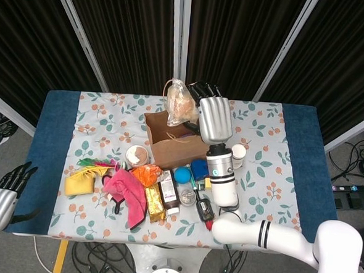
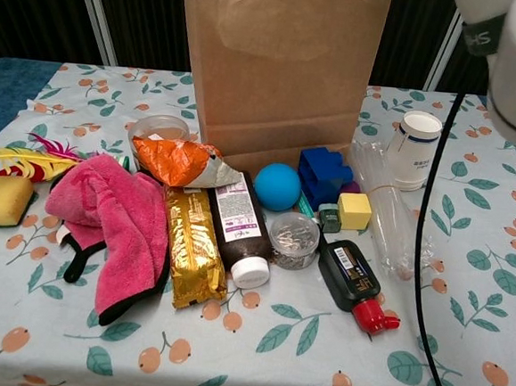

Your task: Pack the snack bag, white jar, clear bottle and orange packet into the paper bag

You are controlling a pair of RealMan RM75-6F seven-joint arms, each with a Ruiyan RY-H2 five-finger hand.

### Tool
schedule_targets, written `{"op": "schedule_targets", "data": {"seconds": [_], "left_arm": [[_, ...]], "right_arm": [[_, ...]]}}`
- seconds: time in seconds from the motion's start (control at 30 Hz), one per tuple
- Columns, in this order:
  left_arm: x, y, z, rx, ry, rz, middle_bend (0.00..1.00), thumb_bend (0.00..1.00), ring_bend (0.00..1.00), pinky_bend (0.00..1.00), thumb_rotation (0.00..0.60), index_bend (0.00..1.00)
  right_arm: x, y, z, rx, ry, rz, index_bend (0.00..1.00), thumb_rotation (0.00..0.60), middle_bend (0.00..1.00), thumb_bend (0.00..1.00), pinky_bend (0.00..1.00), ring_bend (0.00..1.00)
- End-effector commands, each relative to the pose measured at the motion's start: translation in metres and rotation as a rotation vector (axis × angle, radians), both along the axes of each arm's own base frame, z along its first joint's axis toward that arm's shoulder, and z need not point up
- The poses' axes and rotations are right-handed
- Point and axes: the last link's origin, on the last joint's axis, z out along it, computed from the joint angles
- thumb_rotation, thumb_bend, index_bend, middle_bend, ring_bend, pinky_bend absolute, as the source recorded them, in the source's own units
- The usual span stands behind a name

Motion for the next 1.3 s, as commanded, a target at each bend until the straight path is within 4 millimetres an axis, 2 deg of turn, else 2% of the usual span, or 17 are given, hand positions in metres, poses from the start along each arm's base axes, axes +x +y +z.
{"op": "schedule_targets", "data": {"seconds": [0.03, 0.37, 0.8, 0.9, 1.03, 1.13, 1.3], "left_arm": [[-0.001, 0.001, 0.0, 0.004, -0.005, -0.006, 0.1, 0.0, 0.07, 0.15, 0.6, 0.09], [-0.002, 0.002, -0.001, 0.0, -0.003, -0.008, 0.1, 0.0, 0.07, 0.15, 0.6, 0.09], [0.001, 0.001, 0.001, -0.004, 0.004, -0.018, 0.1, 0.0, 0.07, 0.15, 0.6, 0.09], [0.002, 0.0, 0.0, -0.007, 0.002, -0.02, 0.1, 0.0, 0.07, 0.15, 0.6, 0.09], [0.001, 0.0, 0.0, -0.004, -0.001, -0.018, 0.1, 0.0, 0.07, 0.15, 0.6, 0.09], [0.001, 0.0, 0.0, -0.004, 0.0, -0.014, 0.1, 0.0, 0.07, 0.15, 0.6, 0.09], [0.0, 0.0, 0.0, -0.008, -0.001, -0.012, 0.1, 0.0, 0.07, 0.15, 0.6, 0.09]], "right_arm": [[-0.005, -0.004, -0.013, 0.006, -0.056, -0.002, 0.43, 0.6, 0.46, 0.27, 0.27, 0.28], [-0.026, -0.006, -0.039, 0.134, -0.209, -0.091, 0.43, 0.6, 0.46, 0.27, 0.27, 0.28], [-0.036, 0.002, -0.055, 0.214, -0.299, -0.147, 0.43, 0.6, 0.44, 0.26, 0.27, 0.28], [-0.035, 0.004, -0.055, 0.226, -0.302, -0.142, 0.37, 0.6, 0.4, 0.21, 0.23, 0.25], [-0.034, 0.006, -0.053, 0.263, -0.326, -0.113, 0.2, 0.6, 0.29, 0.03, 0.09, 0.12], [-0.033, 0.006, -0.05, 0.265, -0.324, -0.094, 0.14, 0.6, 0.24, 0.0, 0.05, 0.08], [-0.032, 0.007, -0.042, 0.244, -0.334, -0.075, 0.14, 0.6, 0.24, 0.0, 0.04, 0.08]]}}
